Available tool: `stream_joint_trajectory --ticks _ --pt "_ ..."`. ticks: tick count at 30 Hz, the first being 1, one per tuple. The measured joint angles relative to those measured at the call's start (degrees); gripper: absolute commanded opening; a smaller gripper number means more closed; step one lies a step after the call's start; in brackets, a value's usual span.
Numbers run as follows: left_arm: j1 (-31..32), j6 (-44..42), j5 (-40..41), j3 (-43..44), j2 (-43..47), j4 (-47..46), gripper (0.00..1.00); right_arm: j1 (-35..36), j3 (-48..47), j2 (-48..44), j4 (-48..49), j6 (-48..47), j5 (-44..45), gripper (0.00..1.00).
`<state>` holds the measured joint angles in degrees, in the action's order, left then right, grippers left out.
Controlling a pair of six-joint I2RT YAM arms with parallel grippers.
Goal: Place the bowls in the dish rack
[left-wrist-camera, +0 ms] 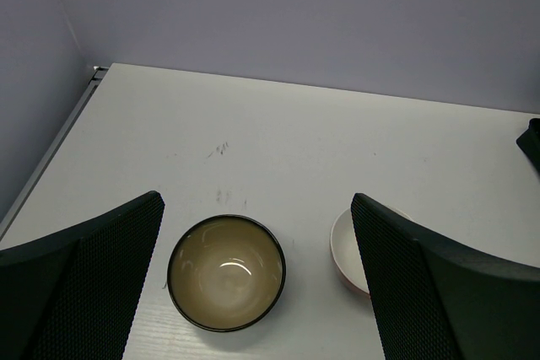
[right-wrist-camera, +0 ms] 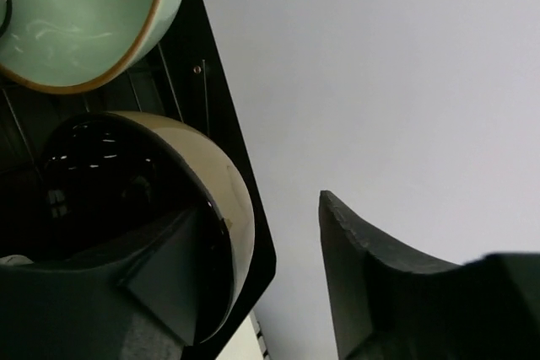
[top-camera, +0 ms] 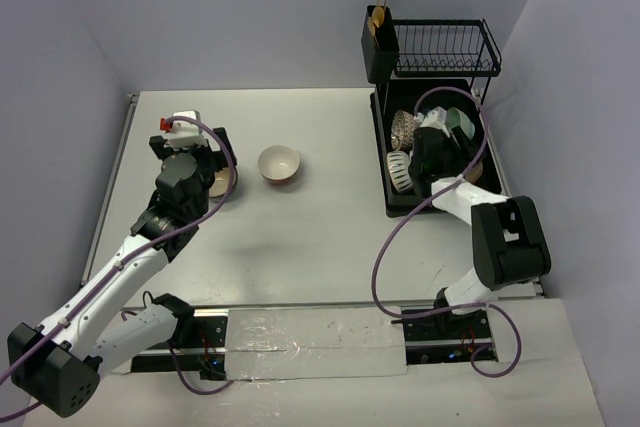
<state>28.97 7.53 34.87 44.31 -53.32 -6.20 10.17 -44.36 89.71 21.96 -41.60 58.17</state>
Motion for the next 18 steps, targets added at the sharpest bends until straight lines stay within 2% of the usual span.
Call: stream_joint_trajectory --ticks 4,12,18 --pt "0.0 0.0 0.0 0.0 0.0 0.0 0.99 -0.1 0.0 -2.5 -3.3 2.6 -1.4 0.64" --pt "0.0 0.1 -0.1 0.0 0.1 0.0 0.99 2.1 -1.4 -12.7 -14.3 11.2 -11.5 0.66" --pt "0.0 0.3 -0.6 0.0 0.1 0.2 0.99 2.1 -7.1 -22.8 -23.8 22.6 -23.3 0.66"
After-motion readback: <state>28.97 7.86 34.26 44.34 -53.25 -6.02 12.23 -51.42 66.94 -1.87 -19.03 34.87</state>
